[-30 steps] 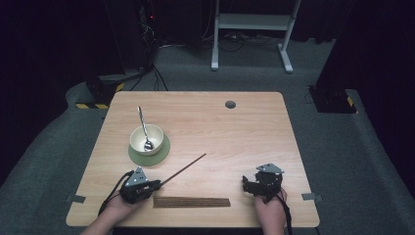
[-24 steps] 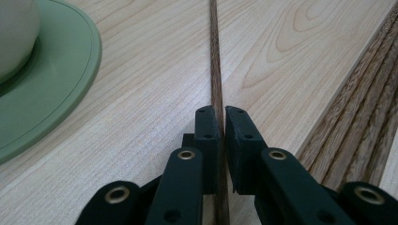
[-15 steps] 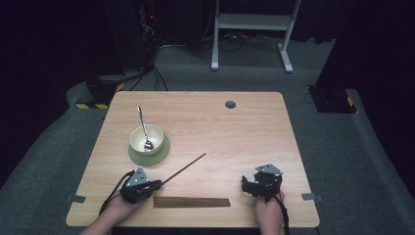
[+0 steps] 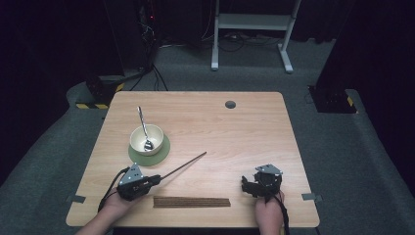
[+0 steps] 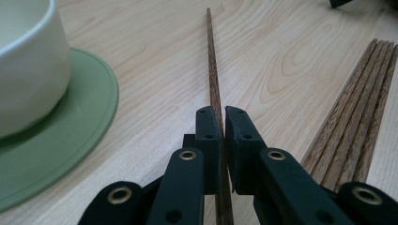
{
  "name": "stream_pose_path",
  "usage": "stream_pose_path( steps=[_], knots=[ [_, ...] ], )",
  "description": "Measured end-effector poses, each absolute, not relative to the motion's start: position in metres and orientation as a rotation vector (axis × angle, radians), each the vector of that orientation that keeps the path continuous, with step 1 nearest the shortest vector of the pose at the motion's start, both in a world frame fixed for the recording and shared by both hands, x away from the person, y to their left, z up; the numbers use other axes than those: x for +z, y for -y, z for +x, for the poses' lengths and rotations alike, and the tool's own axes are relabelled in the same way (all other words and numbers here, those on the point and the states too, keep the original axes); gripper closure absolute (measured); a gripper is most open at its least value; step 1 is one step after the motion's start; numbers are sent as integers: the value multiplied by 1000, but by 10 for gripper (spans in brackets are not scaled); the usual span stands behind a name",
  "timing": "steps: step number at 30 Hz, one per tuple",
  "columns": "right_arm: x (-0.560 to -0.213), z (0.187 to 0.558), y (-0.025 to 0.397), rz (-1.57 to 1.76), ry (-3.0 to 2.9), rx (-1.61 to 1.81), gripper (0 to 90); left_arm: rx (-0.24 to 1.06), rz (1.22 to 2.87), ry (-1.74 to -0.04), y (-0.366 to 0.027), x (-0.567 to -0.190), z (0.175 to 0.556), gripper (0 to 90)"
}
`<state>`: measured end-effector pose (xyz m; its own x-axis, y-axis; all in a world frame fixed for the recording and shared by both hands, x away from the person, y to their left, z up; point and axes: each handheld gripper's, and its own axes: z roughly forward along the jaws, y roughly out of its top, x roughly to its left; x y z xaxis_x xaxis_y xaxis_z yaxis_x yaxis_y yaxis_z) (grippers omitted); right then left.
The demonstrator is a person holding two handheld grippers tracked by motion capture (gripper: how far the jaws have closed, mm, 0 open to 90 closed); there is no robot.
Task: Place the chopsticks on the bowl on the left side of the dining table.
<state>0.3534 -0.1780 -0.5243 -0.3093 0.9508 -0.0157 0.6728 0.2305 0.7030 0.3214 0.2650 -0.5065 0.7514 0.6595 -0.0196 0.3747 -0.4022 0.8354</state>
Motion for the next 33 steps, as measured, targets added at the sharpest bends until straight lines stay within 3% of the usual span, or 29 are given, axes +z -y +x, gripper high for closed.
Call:
stream_pose_path(
  steps=[15,33],
  knots=[
    [-524,353,177,1476,-2079,841,97,439,1946,-772,-276,-492,320,839],
    [-524,352,177,1471,-2087,847,98,506,1820,-902,-317,-479,328,839]
  ],
)
